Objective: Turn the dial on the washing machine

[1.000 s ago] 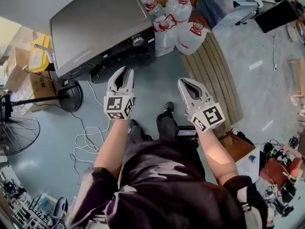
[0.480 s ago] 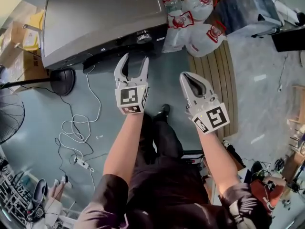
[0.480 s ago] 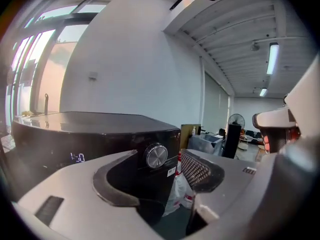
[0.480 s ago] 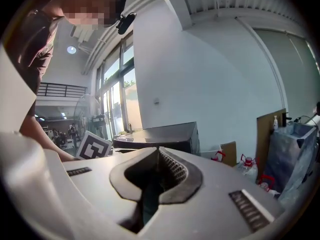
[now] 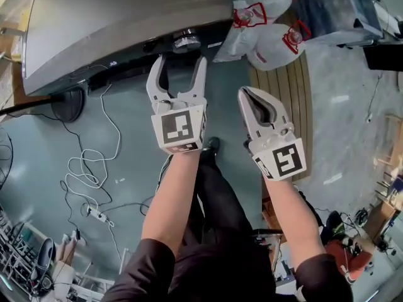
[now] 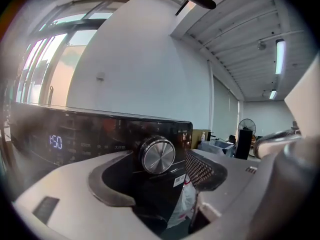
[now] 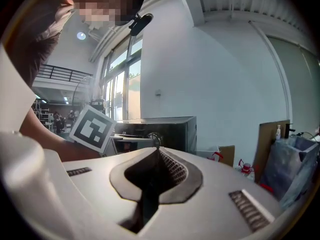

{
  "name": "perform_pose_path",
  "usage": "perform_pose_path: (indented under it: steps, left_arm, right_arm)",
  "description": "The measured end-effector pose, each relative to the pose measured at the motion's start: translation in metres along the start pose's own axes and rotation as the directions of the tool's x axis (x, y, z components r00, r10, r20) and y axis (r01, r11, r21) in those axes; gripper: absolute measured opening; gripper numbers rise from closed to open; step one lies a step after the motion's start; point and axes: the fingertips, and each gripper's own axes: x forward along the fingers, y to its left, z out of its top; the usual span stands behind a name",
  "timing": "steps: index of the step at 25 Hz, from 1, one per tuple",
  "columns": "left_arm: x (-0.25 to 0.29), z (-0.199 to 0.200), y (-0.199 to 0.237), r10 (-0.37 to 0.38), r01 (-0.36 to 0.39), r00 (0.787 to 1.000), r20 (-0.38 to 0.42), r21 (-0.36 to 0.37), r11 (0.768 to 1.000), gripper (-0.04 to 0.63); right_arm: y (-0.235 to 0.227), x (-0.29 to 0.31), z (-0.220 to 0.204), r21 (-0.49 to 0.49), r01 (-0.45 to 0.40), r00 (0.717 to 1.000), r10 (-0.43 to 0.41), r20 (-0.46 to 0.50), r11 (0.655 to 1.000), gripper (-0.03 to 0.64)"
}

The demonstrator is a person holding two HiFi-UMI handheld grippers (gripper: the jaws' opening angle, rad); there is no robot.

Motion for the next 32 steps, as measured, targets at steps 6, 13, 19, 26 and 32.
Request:
perform_pose_path:
  steps: [6, 13, 19, 26, 32]
  left_arm:
    - [0.011, -0.018, -0.004, 0.049, -0.046, 0.998, -0.046, 0.074, 0.996, 0.319]
    - [0.017, -0.017, 0.003, 0.096, -0.094, 0.995, -0.026, 0.053, 0.994, 0.319]
    - [0.018, -0.016, 0.004, 0.122, -0.122, 0.992, -0.009, 0.020, 0.992, 0.319]
    - [0.023, -0.016, -0.001, 0.147, -0.147, 0.989, -0.001, -0.025, 0.989, 0.318]
    - [0.022, -0.018, 0.002, 0.173, -0.173, 0.985, -0.002, -0.049, 0.984, 0.316]
  right_arm:
    - [-0.012, 0.009, -0.013, -0.010, -0.015, 1.000, 0.015, 0.010, 1.000, 0.025]
    - [-0.009, 0.007, -0.026, 0.026, -0.025, 1.000, 0.025, 0.002, 0.999, 0.025]
    - [-0.010, -0.002, -0.033, 0.042, -0.021, 1.000, 0.021, -0.008, 0.999, 0.025]
    - [-0.008, -0.014, -0.043, 0.054, -0.024, 0.999, 0.026, -0.026, 0.998, 0.025]
    - [-0.009, -0.022, -0.048, 0.062, -0.021, 0.999, 0.023, -0.033, 0.998, 0.025]
